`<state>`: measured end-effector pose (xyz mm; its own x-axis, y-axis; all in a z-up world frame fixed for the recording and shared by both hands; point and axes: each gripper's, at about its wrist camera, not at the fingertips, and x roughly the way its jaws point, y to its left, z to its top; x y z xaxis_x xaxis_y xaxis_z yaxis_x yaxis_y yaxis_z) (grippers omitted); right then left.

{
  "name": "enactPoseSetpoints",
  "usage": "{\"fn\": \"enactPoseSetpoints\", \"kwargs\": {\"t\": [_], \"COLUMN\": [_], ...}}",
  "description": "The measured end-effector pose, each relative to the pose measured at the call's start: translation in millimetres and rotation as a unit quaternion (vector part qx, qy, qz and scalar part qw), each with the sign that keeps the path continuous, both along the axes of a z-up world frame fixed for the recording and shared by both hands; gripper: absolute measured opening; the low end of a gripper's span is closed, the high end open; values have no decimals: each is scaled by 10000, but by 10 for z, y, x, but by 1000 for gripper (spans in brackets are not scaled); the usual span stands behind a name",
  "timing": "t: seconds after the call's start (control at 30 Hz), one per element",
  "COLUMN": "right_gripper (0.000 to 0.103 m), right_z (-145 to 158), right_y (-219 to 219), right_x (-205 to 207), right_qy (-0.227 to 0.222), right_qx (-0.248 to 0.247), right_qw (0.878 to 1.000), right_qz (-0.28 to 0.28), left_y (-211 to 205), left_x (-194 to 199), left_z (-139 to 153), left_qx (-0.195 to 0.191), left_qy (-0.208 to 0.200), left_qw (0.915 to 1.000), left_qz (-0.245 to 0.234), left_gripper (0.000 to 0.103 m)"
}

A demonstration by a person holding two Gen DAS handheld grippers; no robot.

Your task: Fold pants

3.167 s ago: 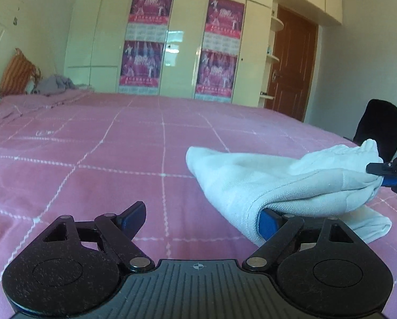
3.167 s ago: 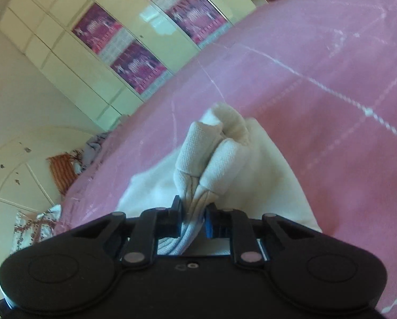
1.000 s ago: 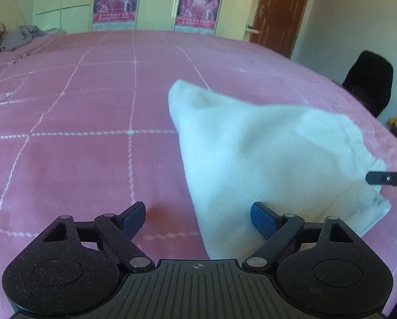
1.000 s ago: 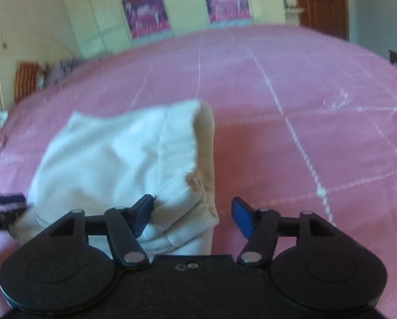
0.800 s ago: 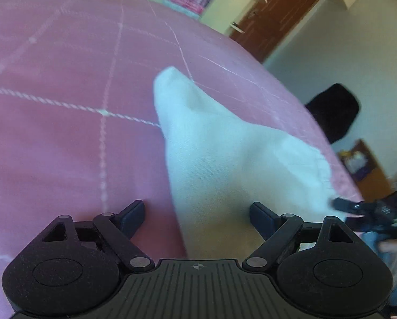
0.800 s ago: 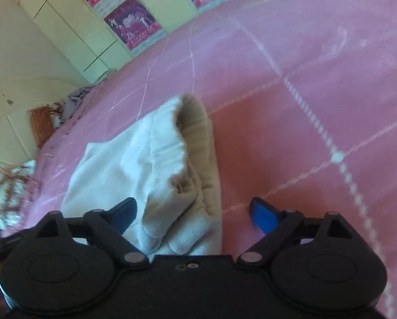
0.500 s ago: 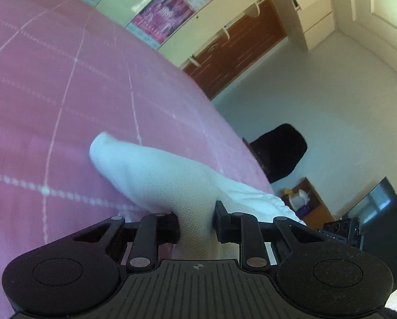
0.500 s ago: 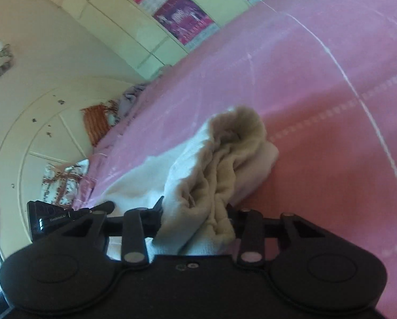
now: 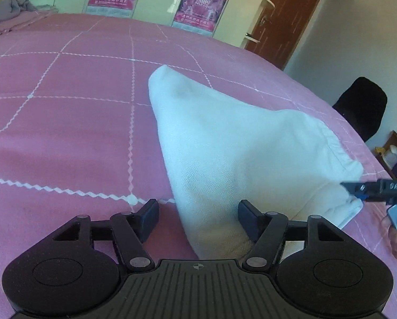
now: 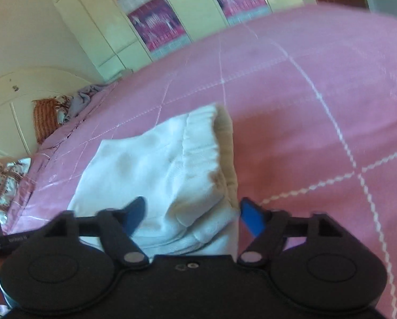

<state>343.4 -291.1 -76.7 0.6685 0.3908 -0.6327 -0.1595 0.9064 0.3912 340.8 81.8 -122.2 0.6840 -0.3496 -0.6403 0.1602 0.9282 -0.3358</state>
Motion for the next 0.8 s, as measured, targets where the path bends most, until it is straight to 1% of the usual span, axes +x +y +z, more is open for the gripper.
{"fn": "enactPoseSetpoints", "kwargs": {"t": [0.03,0.07,0.1,0.13,0.17,0.2,0.23,0.27,0.3,0.33,0.4,0.43,0.53,0.57,0.6,0.67,0.7,0.77,0.8], "right_gripper": [87,85,78,77,82,91,95,103,103,103,103,103,103,103,103,103,103,103,103], "right_z": [-156,-120,-15,94,243,391,537,658,772,864,980,1022,1128,1138,1153,1236,1288,1381,1412], "right_y": [46,62,89,112,117,121,110,89,79,114,103,147,225,225,232,319,351,386,410], "right_x": [150,152,156,98,-32,-212,-402,-634,-910,-1142,-1660,-1857,-2322,-2422,-2484,-2519,-2537,-2603,-2700], "right_qy": [585,497,574,487,246,52,-125,-333,-554,-693,-897,-927,-1100,-1156,-1212,-1251,-1334,-1435,-1463], "right_qx": [-228,-308,-434,-413,-283,-233,-291,-351,-466,-664,-1211,-1451,-1890,-1899,-1897,-2026,-2058,-1912,-1829], "right_qw": [9980,9983,9973,9978,9993,9997,9993,9987,9972,9953,9884,9849,9751,9739,9731,9706,9688,9703,9716], "right_qz": [13,-9,-118,-157,-78,-97,-184,-185,-160,-159,-185,-207,-380,-453,-489,-340,-356,-364,-352], "left_y": [-24,-66,-115,-177,-238,-279,-291,-329,-336,-350,-447,-475,-383,-341,-317,-275,-270,-266,-268], "left_x": [6,-74,-220,-421,-604,-821,-1090,-1339,-1603,-1828,-2203,-2404,-2786,-2854,-2858,-2836,-2848,-2866,-2866], "left_z": [90,206,322,437,537,655,786,875,997,1083,1247,1301,1423,1450,1469,1527,1546,1587,1595], "left_qx": [-11,49,208,421,632,861,1050,1169,1279,1395,1371,1351,1384,1350,1307,1240,1165,1134,1144], "left_qy": [102,-34,-246,-382,-453,-543,-708,-831,-948,-971,-1007,-1048,-1163,-1206,-1207,-1211,-1258,-1339,-1394], "left_qw": [9998,9998,9994,9984,9970,9947,9917,9893,9867,9847,9847,9844,9820,9815,9825,9831,9832,9825,9817], "left_qz": [173,164,100,61,56,124,236,275,319,383,381,406,540,618,558,587,619,619,615], "left_gripper": [67,67,67,68,68,76,86,103,103,103,103,103,103,103,103,103,103,103,103]}}
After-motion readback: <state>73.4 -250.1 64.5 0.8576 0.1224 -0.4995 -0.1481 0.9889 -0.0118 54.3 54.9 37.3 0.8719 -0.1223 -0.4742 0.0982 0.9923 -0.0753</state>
